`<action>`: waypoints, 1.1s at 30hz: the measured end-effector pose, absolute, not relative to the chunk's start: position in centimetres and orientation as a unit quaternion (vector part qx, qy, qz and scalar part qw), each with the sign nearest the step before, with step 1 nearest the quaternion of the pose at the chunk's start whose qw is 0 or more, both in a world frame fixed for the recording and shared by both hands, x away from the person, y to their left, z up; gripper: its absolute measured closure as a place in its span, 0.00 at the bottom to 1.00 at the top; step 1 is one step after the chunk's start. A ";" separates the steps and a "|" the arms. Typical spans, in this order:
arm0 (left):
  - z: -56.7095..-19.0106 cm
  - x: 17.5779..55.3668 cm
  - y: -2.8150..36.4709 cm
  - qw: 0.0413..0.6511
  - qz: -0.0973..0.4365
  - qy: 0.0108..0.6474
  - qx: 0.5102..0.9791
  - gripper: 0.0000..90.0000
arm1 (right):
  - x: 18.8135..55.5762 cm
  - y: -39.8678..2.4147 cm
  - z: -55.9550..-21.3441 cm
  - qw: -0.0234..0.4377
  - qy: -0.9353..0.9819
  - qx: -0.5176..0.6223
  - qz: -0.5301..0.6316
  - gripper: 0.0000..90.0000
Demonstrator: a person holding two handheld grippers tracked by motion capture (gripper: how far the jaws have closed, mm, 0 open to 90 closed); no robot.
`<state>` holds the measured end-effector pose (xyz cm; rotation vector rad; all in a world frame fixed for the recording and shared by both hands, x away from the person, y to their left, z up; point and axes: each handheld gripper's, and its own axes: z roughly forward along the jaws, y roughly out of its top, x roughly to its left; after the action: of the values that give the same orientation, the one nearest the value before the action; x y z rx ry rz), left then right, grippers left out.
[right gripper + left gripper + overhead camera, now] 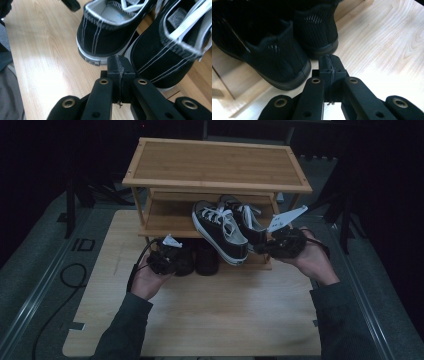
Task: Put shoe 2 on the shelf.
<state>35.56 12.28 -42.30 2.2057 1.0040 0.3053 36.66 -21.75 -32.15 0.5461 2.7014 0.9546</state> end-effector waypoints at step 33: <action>-37.3 39.7 9.4 0.359 0.206 0.377 0.829 1.00 | 35.2 -22.1 -38.3 0.084 0.922 0.196 0.323 0.99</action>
<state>39.75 9.36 -37.35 2.1372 0.9721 0.5300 35.24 -22.07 -38.35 0.5859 2.7516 0.9647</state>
